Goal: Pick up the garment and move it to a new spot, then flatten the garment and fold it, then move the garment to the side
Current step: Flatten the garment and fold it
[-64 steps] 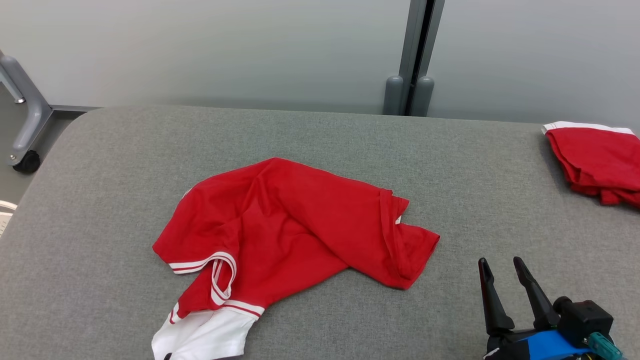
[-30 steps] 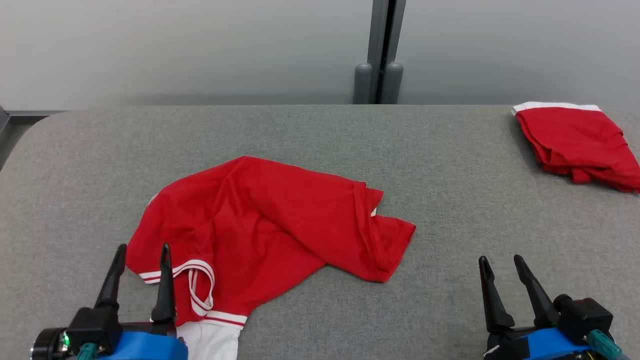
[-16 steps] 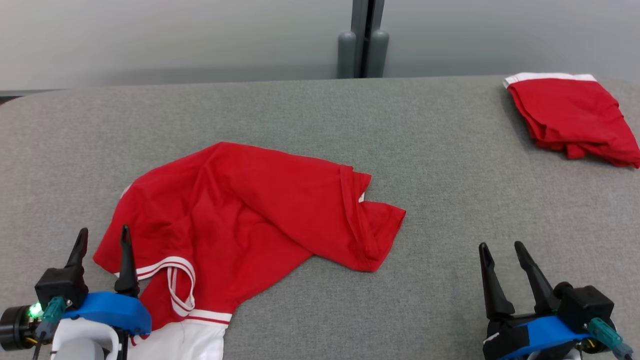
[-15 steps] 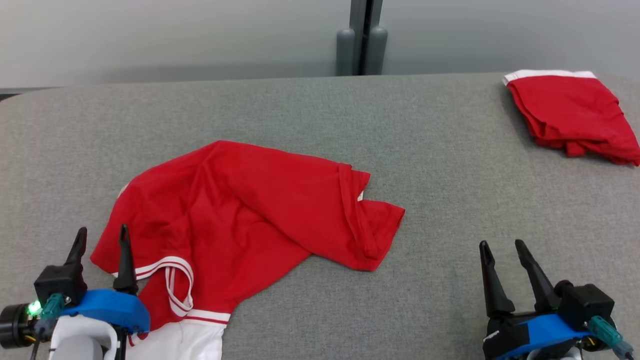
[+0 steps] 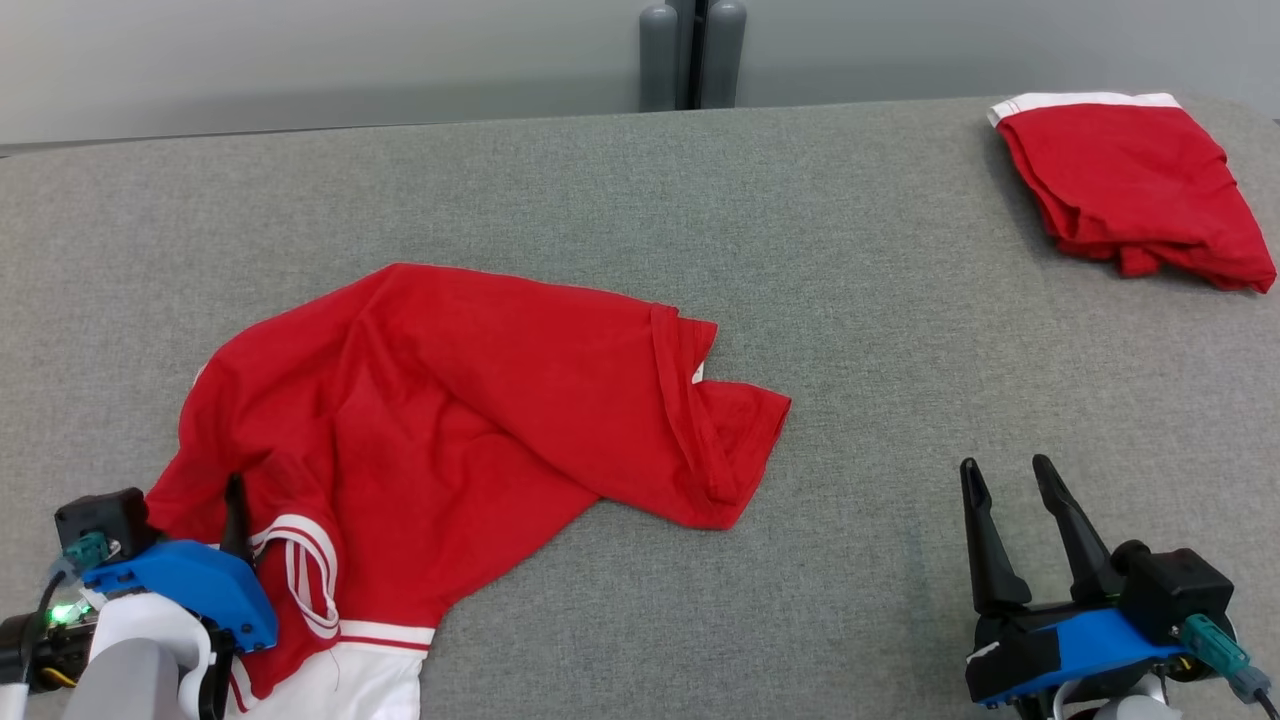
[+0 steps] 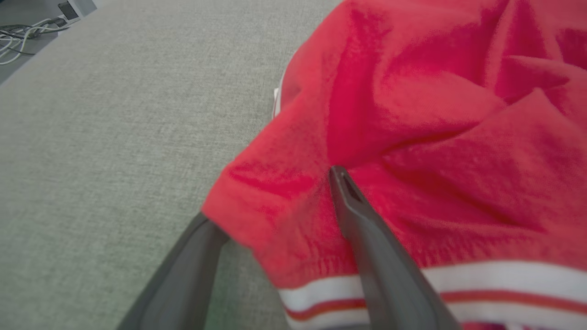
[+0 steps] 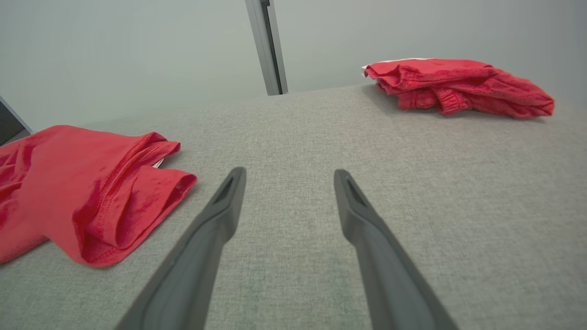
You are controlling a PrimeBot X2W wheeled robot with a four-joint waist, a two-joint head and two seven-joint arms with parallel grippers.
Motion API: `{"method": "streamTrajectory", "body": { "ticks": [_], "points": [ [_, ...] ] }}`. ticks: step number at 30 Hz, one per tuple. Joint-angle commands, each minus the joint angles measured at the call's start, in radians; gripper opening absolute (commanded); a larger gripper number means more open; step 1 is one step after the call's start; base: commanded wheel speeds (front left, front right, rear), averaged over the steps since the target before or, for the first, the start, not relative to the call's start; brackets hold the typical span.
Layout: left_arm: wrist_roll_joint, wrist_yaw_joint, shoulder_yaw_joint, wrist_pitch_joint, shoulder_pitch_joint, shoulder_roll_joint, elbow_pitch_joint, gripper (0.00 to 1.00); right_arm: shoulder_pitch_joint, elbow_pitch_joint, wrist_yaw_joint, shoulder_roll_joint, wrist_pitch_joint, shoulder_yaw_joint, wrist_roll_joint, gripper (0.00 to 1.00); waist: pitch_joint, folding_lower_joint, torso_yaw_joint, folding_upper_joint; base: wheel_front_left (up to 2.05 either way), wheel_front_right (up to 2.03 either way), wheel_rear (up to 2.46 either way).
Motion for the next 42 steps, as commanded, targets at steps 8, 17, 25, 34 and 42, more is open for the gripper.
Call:
{"method": "streamTrajectory", "body": {
  "ticks": [8, 17, 25, 34, 42],
  "points": [
    [-0.020, -0.007, -0.038, 0.048, -0.062, 0.013, 0.097, 0.00, -0.022, 0.004, 0.001, -0.003, -0.003, 0.004, -0.012, 1.00, -0.002, 0.0000, 0.006, -0.0001, 0.00, 0.00, 0.00],
    [-0.004, -0.009, -0.102, -0.074, -0.250, 0.086, 0.017, 0.00, -0.023, -0.002, 0.001, -0.004, -0.003, 0.004, -0.017, 1.00, -0.002, 0.0000, -0.008, -0.0001, 0.00, 0.00, 0.00],
    [0.009, -0.009, -0.154, -0.088, -0.381, 0.147, 0.052, 0.06, -0.042, -0.014, 0.001, -0.004, -0.003, 0.002, -0.018, 1.00, 0.042, 0.0000, -0.049, -0.0001, 0.00, 0.00, 0.00],
    [0.001, 0.004, -0.153, -0.124, -0.395, 0.154, 0.102, 1.00, -0.043, -0.015, 0.001, -0.004, -0.003, -0.011, -0.010, 1.00, 0.054, 0.0000, -0.059, -0.0001, 0.00, 0.00, 0.00],
    [-0.017, 0.017, -0.073, -0.129, -0.220, 0.096, -0.209, 1.00, -0.025, -0.014, 0.001, -0.003, -0.003, 0.003, -0.010, 1.00, -0.005, 0.0000, -0.017, -0.0001, 0.00, 0.00, 0.00]
  ]
}}
